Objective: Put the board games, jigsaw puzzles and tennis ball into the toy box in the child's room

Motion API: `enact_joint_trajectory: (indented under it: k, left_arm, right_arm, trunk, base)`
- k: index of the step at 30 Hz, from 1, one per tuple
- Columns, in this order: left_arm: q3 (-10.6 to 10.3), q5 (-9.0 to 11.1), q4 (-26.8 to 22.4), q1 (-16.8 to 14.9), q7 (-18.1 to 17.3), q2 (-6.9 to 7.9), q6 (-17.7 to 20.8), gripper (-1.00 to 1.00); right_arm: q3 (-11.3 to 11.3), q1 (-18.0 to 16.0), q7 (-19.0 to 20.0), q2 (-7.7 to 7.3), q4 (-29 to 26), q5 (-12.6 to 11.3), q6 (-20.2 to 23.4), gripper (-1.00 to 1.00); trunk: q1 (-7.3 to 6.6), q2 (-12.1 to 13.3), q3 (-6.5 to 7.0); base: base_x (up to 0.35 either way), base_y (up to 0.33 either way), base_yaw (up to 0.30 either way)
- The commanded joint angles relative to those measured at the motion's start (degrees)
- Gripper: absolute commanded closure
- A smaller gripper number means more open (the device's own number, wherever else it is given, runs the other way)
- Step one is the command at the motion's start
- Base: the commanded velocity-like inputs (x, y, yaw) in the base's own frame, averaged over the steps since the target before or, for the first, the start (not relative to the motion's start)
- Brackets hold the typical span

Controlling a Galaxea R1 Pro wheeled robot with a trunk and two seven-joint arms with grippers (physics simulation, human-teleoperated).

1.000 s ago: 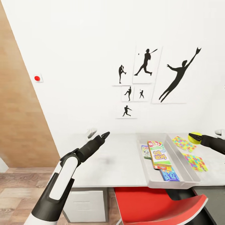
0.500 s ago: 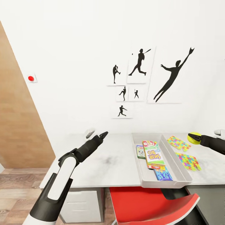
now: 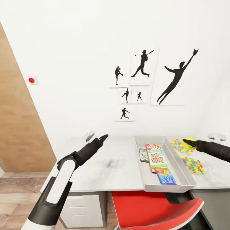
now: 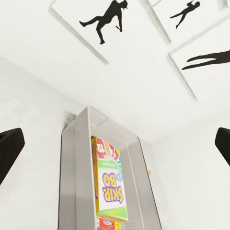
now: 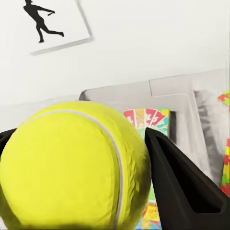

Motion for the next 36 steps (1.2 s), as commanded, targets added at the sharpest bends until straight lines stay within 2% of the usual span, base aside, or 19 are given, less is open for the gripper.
enact_joint_trajectory:
  k: [1, 3, 6, 8, 9, 18, 19, 20, 21, 26, 27, 36]
  left_arm:
    - [0.2, 0.6, -0.1, -0.1, 0.6, -0.01, 0.3, -1.0]
    - [0.4, 0.7, -0.1, -0.1, 0.6, 0.0, 0.4, -1.0]
    - [0.8, 0.7, -0.1, -0.1, 0.6, 0.0, 0.7, -1.0]
    - [1.0, 0.8, -0.1, -0.1, 0.6, 0.01, 0.9, -1.0]
    - [1.2, 0.8, -0.1, -0.1, 0.6, 0.01, 1.0, -1.0]
    - [1.4, 0.8, -0.1, -0.1, 0.6, 0.01, 1.1, -1.0]
    - [1.5, 0.8, -0.1, -0.1, 0.6, 0.02, 1.2, -1.0]
    - [1.6, 0.8, -0.1, -0.1, 0.6, 0.04, 1.2, -1.0]
    - [1.6, 0.8, -0.1, -0.1, 0.6, 0.04, 1.2, -1.0]
    - [1.7, 0.8, -0.1, -0.1, 0.6, 0.07, 1.3, -1.0]
    - [1.7, 0.8, -0.1, -0.1, 0.6, 0.07, 1.3, -1.0]
    - [1.7, 0.8, -0.1, -0.1, 0.6, 0.05, 1.3, -1.0]
  right_arm:
    - [0.5, 0.4, 1.2, -0.05, 0.0, 0.1, 0.3, 1.0]
    - [0.9, 0.9, 2.1, -0.09, 0.0, 0.2, 0.3, 1.0]
    - [2.8, 2.0, 3.8, -0.15, 0.0, 0.3, 0.3, 1.0]
    - [4.4, 2.4, 4.4, -0.18, 0.0, 0.4, 0.3, 1.0]
    - [6.7, 2.7, 5.0, -0.17, 0.0, 0.7, 0.3, 1.0]
    - [11.3, 3.0, 5.4, 0.08, 0.4, 2.8, 0.3, 1.0]
    - [13.7, 3.0, 5.4, 0.24, 0.5, 3.2, 0.3, 1.0]
    - [14.4, 3.0, 5.4, 0.32, 0.6, 3.3, 0.3, 1.0]
    - [14.4, 3.0, 5.4, 0.32, 0.6, 3.3, 0.3, 1.0]
    - [17.8, 2.8, 5.1, 0.66, 1.7, 3.5, 0.3, 1.0]
    - [17.8, 2.8, 5.1, 0.66, 1.7, 3.5, 0.3, 1.0]
    - [21.6, 0.5, 5.0, 1.06, 9.5, 4.5, 0.3, 1.0]
  trunk:
    - [0.04, -0.1, -0.13]
    - [0.04, -0.1, -0.13]
    - [0.04, -0.1, -0.13]
    - [0.04, -0.1, -0.13]
    - [0.04, -0.1, -0.13]
    - [0.04, -0.1, -0.13]
    - [0.04, -0.1, -0.13]
    - [0.04, -0.1, -0.13]
    - [0.04, -0.1, -0.13]
    - [0.04, -0.1, -0.13]
    - [0.04, -0.1, -0.13]
    - [0.04, -0.1, -0.13]
  base:
    - [0.0, 0.0, 0.0]
    - [0.0, 0.0, 0.0]
    - [0.0, 0.0, 0.0]
    - [0.0, 0.0, 0.0]
    - [0.0, 0.0, 0.0]
    - [0.0, 0.0, 0.0]
    - [0.0, 0.0, 0.0]
    - [0.0, 0.0, 0.0]
    - [0.0, 0.0, 0.0]
    - [0.0, 0.0, 0.0]
    - [0.0, 0.0, 0.0]
    - [0.0, 0.0, 0.0]
